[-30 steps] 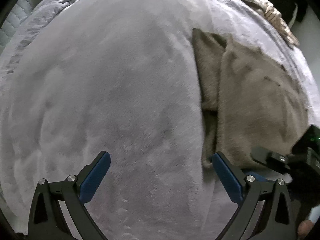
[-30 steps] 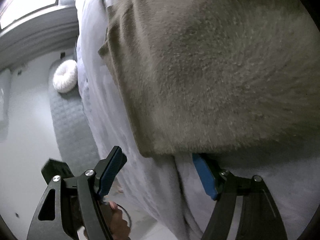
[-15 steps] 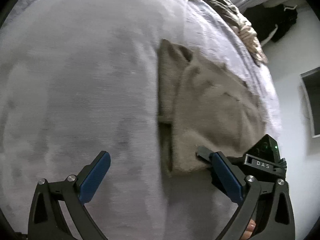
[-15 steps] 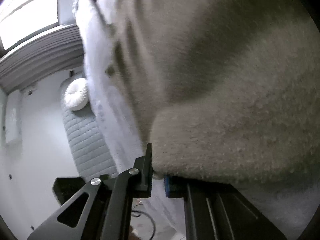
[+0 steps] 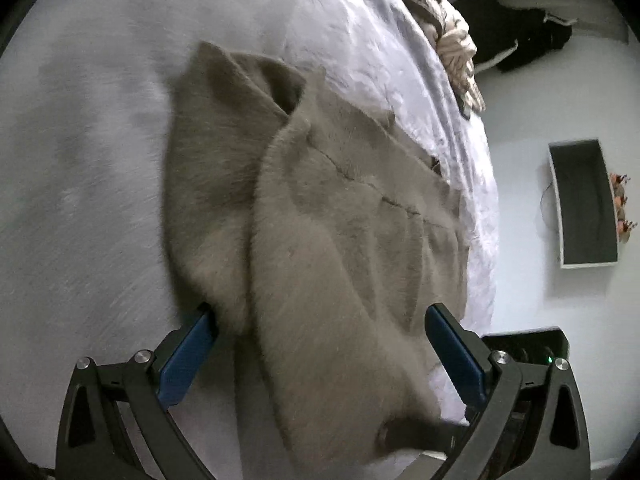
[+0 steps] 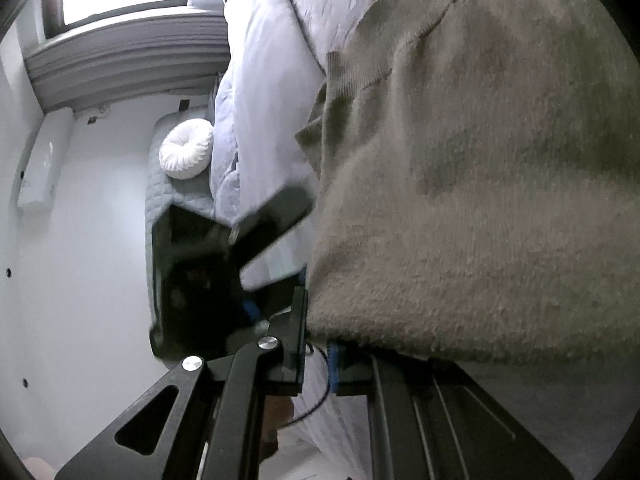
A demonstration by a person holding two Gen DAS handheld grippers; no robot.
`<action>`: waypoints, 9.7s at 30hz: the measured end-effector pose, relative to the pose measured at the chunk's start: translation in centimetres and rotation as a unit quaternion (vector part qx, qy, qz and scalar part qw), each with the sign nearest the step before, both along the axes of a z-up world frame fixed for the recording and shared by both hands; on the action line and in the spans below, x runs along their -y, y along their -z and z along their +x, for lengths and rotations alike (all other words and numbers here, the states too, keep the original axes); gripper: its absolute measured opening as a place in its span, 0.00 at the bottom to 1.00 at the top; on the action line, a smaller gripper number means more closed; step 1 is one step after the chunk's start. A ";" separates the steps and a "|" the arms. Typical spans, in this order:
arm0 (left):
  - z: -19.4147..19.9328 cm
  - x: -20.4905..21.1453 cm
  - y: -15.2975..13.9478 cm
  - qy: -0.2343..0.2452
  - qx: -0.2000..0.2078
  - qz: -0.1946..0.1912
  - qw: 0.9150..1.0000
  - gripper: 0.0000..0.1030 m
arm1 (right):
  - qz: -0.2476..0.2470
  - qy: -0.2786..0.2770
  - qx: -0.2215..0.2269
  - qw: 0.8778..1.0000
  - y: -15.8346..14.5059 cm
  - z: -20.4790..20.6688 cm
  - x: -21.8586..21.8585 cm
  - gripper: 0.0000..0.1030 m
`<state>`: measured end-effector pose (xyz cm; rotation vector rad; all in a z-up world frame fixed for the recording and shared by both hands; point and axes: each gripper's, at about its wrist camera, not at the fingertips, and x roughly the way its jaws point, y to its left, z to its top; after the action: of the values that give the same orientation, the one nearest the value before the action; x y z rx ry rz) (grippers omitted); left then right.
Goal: Fold small clothes
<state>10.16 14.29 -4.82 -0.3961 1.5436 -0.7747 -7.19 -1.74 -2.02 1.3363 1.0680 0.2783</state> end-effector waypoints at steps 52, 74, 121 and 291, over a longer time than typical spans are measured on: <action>-11.0 31.8 -13.3 0.237 0.301 0.045 0.923 0.08 | -0.192 0.086 -0.055 0.976 0.5 -12.1 23.3 0.07; -9.6 25.2 -8.5 0.117 0.295 0.174 0.932 1.00 | 0.065 0.191 0.026 0.979 5.8 -15.9 28.7 0.69; -9.6 22.7 -3.1 0.155 0.231 0.218 0.936 1.00 | -0.254 0.052 -0.066 0.964 -3.7 -14.0 28.8 0.45; -6.7 25.2 -3.4 0.090 0.137 0.206 0.965 1.00 | -0.176 0.026 -0.113 0.978 1.8 -9.8 35.4 0.57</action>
<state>3.42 -10.93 -1.46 0.1549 1.4432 -0.5957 -16.99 -37.14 -3.87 1.0892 1.2060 -0.1024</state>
